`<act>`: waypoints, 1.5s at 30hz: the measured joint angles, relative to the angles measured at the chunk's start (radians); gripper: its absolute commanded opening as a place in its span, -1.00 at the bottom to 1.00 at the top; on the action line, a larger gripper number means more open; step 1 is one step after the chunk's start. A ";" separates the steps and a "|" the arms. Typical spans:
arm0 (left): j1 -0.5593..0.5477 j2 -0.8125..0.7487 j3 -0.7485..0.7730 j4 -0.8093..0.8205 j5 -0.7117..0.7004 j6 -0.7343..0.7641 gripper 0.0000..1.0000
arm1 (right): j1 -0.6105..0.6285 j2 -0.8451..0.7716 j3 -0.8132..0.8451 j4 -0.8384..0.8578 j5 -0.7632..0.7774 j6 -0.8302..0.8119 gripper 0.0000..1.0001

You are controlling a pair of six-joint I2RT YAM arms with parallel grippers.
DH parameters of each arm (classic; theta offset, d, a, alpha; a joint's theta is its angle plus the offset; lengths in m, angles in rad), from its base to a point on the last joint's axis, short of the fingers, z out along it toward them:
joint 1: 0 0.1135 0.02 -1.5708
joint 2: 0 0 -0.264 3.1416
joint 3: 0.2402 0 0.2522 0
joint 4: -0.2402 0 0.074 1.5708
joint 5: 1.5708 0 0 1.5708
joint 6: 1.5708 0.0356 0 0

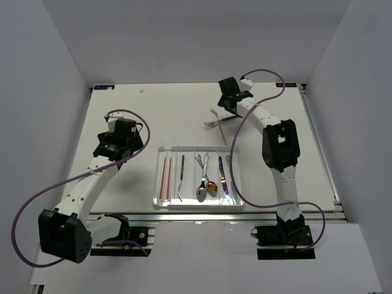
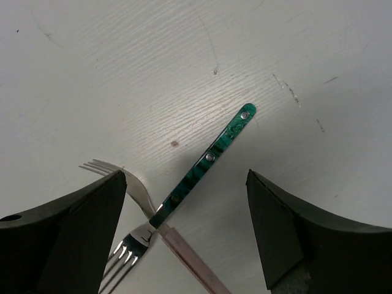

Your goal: Sort the eating utensils into containers

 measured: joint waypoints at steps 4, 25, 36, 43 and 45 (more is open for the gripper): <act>0.000 0.000 0.000 0.000 0.006 0.004 0.96 | 0.029 0.078 0.083 -0.042 0.082 0.068 0.39; 0.000 -0.008 0.000 0.020 0.046 0.012 0.96 | 0.024 0.227 0.163 -0.135 0.087 0.259 -0.49; 0.000 -0.009 0.000 0.022 0.046 0.012 0.96 | 0.001 0.084 -0.084 0.011 -0.043 0.416 -1.00; 0.000 -0.009 0.000 0.022 0.045 0.012 0.96 | -0.006 -0.005 -0.184 0.114 -0.132 0.383 -1.00; 0.000 -0.009 0.000 0.021 0.045 0.012 0.96 | 0.002 -0.063 -0.223 0.145 -0.138 0.340 -1.00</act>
